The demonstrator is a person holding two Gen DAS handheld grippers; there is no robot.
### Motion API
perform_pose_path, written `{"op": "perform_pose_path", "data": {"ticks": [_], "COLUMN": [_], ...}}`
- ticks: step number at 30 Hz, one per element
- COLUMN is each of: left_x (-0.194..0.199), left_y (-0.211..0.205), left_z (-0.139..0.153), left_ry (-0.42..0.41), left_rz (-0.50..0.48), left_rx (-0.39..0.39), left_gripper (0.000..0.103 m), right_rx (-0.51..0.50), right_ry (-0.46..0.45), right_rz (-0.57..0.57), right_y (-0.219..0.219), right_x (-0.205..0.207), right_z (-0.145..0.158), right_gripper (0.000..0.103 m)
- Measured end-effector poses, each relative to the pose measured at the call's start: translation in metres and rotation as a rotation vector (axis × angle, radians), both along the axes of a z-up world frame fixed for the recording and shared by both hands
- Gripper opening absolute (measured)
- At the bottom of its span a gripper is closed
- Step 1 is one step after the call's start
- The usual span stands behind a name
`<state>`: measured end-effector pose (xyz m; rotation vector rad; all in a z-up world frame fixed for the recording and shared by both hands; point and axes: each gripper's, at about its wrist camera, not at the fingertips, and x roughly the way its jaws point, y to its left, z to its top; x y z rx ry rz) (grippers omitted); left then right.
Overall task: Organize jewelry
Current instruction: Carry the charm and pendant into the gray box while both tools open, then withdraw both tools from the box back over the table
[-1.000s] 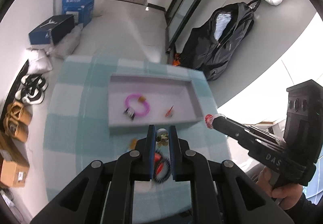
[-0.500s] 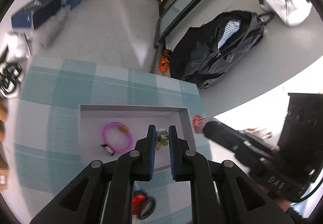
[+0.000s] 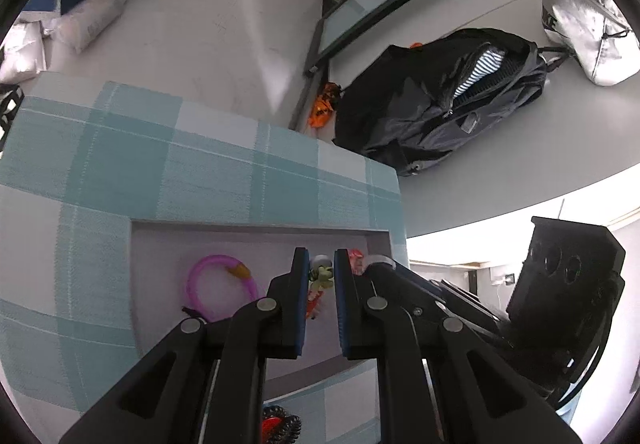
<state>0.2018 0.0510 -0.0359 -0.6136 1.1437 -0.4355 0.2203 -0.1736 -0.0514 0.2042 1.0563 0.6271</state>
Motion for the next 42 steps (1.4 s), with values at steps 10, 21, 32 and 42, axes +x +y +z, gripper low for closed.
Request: {"op": "perform_pose_path", "data": {"ticks": [10,21,32,42], "left_x": [0.006,0.000,-0.018,-0.061], "left_y": [-0.003,0.004,0.010,0.003], "left_z": [-0.011,0.006,0.028,0.050], "left_ry": [0.038,0.003,-0.102,-0.289], "left_rz": [0.002,0.043,0.112,0.202], "left_rx": [-0.012,-0.007,0.138,0.485], "left_gripper": [0.008,0.078,0.078,0.078], "right_rx": [0.009,0.035,0.056,0.100], "right_ry": [0.035,0.001,-0.057,-0.142], "right_rz": [-0.007,-0.034,-0.089,-0.115], "right_y": [-0.001,-0.010,-0.026,-0.040], "right_x": [0.002,-0.004,-0.015,-0.041], "right_z": [-0.007,0.001,0.017,0.033], "right_gripper": [0.014,0.049,0.077,0.091]}}
